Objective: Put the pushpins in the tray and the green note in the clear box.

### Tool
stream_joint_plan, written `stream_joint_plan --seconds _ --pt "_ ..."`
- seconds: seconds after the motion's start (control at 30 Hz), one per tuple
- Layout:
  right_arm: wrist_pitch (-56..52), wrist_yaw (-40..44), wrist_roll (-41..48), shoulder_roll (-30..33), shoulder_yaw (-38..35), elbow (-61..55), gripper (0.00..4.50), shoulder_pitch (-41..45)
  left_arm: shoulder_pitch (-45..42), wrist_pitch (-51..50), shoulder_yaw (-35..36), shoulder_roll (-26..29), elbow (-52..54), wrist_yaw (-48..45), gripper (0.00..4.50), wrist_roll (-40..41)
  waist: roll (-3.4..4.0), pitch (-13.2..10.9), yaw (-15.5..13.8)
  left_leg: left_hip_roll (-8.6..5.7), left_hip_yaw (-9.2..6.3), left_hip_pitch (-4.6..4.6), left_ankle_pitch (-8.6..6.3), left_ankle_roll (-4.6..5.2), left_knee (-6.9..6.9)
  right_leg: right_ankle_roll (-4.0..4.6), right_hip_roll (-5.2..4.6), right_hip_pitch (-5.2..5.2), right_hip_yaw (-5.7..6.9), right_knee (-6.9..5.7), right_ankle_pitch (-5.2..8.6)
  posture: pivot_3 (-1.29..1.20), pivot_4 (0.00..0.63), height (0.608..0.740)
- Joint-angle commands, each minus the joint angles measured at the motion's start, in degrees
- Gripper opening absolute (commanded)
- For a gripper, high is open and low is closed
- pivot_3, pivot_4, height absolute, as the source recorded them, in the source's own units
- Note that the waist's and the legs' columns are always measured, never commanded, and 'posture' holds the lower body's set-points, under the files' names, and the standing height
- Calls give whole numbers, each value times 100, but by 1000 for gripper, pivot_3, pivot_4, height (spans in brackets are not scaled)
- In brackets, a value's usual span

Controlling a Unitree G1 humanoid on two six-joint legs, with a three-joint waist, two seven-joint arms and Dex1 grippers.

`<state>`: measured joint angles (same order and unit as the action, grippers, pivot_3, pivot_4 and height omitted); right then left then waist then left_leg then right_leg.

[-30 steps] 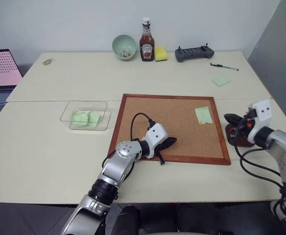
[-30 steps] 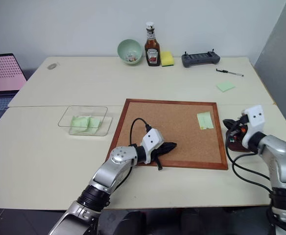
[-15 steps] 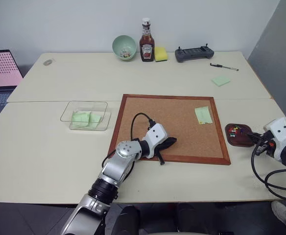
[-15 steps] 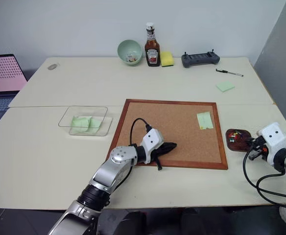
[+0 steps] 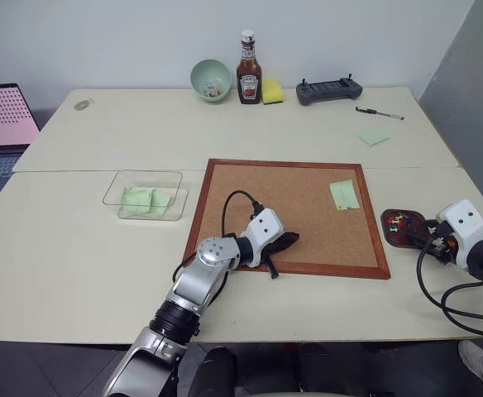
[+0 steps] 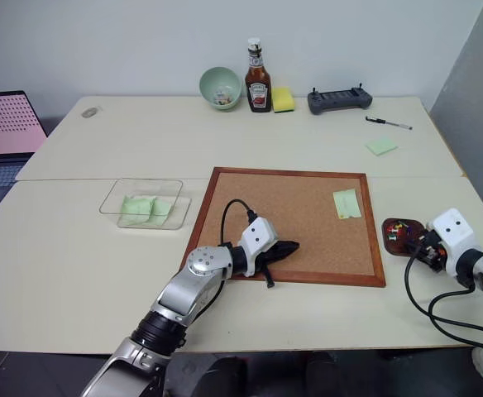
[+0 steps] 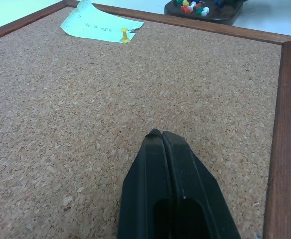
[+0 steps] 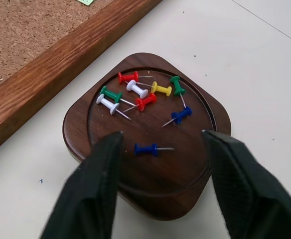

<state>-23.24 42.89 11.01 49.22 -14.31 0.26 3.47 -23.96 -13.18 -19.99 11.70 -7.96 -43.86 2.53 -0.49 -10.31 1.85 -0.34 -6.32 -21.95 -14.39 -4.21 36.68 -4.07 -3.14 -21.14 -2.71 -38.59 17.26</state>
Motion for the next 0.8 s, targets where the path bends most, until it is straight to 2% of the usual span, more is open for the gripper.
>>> stream_joint_plan --seconds 0.03,0.17,0.3,0.47,0.6,0.8 --pt "-117 38 174 8 -172 -212 3398 36 129 -63 -121 46 -185 4 0 -116 0 0 0 0 0 0 0 0 0 0 0 0 0 0 0 0 150 740" --pt "-223 -11 353 -39 -329 -259 3398 103 106 -48 -122 35 -219 3 0 -119 0 0 0 0 0 0 0 0 0 0 0 0 0 0 0 0 150 740" --pt "-702 167 1025 -201 -517 -556 3398 280 91 -43 -115 34 -240 2 0 -120 1 0 1 0 0 0 0 0 0 1 0 1 0 -1 0 0 150 740" --pt "-1242 135 1527 -538 -208 -1077 3398 560 67 -34 -105 22 -275 9 0 -118 1 1 0 1 -3 1 0 0 1 0 1 3 2 -1 0 0 150 740" --pt "-980 -97 1161 -1114 587 -912 3398 1069 43 -26 -109 8 -298 19 0 -124 2 1 3 1 -3 3 0 0 2 0 1 3 2 -2 0 0 150 740" --pt "-156 -419 540 -1717 1126 98 3398 1695 15 -36 -83 -20 -321 59 0 -122 -3 -1 -5 -5 -4 -2 0 0 2 1 -3 -2 2 0 -1 0 150 740"
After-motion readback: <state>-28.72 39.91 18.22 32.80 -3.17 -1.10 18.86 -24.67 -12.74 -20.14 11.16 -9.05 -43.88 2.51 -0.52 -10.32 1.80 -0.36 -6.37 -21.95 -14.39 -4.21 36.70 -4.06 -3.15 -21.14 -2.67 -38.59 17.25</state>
